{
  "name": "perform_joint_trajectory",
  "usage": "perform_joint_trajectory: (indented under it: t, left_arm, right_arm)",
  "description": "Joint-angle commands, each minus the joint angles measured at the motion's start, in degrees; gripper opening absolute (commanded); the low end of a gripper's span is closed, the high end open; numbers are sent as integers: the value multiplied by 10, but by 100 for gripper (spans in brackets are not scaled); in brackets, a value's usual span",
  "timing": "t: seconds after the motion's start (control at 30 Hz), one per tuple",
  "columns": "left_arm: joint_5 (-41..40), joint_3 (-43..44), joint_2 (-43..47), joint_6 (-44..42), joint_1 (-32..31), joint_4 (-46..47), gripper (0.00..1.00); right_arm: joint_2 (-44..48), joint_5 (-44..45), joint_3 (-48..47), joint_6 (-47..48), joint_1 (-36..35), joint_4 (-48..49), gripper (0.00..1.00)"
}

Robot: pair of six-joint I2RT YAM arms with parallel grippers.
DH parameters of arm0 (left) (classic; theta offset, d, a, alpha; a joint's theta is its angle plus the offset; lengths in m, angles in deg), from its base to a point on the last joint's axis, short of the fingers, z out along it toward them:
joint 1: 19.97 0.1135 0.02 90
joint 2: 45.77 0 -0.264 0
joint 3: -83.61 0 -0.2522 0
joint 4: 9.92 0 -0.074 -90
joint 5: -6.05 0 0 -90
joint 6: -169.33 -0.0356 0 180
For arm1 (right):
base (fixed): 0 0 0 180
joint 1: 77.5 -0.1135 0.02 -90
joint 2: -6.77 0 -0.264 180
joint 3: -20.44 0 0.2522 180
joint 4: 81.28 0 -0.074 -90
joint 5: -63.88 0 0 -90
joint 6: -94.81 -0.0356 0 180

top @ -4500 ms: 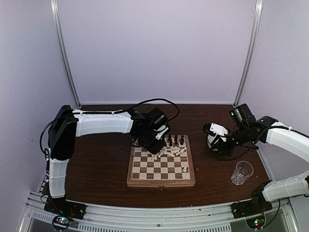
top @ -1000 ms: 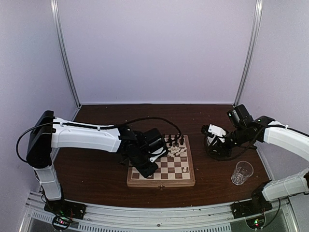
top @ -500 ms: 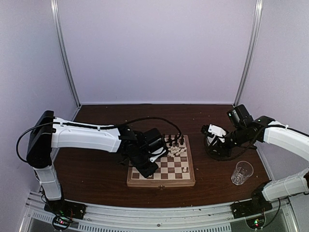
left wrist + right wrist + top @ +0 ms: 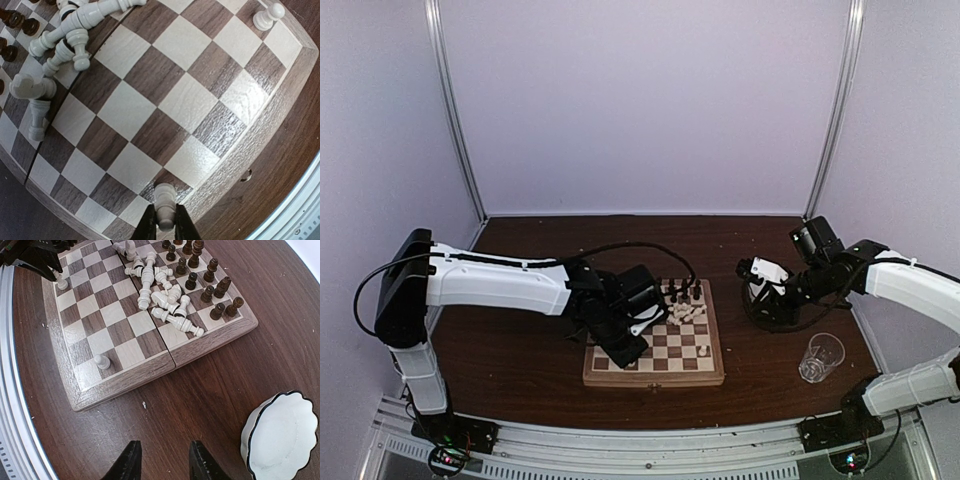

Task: Set up the chess pieces on the board
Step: Place the bishop on c1.

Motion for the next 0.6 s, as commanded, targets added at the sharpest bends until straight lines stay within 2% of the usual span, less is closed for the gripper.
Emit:
perform_joint_trajectory:
  t: [0.0,0.3,0.47,0.57]
  left_arm:
    - [8,-5,3,6,0,2,15]
    - [5,31,17,-2,0,-23,40]
    - [-23,81,31,-27,5,-53,49]
    - [-32,105,34,-35,29,-55,51]
  right_arm:
    - [-3,2,3,7,2,8,35]
    - [-1,4,3,7,2,9,35]
    - [1,6,3,7,2,10,35]
    - [0,5,3,7,2,9,35]
